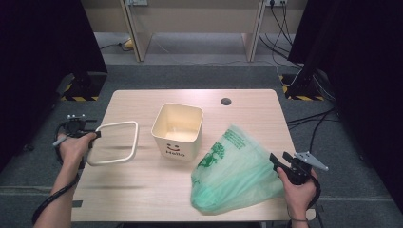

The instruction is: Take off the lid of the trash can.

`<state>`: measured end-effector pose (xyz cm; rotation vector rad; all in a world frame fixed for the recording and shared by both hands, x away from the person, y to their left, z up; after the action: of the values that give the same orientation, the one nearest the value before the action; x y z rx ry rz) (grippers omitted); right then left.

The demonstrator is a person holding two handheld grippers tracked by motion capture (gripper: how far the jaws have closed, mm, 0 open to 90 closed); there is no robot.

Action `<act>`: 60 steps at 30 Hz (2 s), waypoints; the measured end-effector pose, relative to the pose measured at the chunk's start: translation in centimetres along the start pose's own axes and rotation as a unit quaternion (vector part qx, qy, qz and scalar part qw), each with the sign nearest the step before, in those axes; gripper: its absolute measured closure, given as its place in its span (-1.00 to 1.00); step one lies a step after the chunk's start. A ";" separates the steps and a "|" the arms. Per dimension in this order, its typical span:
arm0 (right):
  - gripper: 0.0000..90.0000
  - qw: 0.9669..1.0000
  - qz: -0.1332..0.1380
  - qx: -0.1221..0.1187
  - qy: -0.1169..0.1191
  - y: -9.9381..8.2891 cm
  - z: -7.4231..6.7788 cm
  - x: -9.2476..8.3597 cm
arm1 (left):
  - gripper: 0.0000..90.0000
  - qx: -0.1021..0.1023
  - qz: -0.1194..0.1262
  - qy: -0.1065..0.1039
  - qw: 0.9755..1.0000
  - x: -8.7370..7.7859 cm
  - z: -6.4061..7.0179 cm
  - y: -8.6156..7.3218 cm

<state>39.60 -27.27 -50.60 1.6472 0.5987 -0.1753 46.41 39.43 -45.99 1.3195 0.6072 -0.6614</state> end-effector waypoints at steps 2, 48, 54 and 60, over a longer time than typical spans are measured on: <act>-0.11 1.000 0.000 0.000 0.000 0.0 0.0 0.0 | 0.80 0.001 0.000 0.000 1.000 0.0 0.0 -0.1; -0.11 1.000 0.002 0.005 0.001 0.0 0.0 -0.1 | 0.80 0.015 -0.020 -0.022 0.999 1.7 -0.2 -5.8; -0.11 1.000 0.001 0.004 0.001 0.0 0.0 0.0 | 0.80 0.019 -0.021 -0.020 0.999 1.8 -0.5 -6.4; -0.11 1.000 0.000 0.005 0.000 0.0 0.0 0.0 | 0.80 0.022 -0.019 -0.019 0.999 1.9 -0.5 -7.0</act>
<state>39.56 -27.31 -50.57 1.6563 0.5984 -0.1773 42.52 38.91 -52.15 1.3354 0.5902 -0.7332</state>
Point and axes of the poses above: each handheld gripper's, and its own axes: x roughly forward along the jaws, y roughly out of its top, z roughly to its right, the point moved 5 cm from there along x, roughly forward along the jaws, and after that the axes turned 1 degree about -x, right-handed, at the moved point
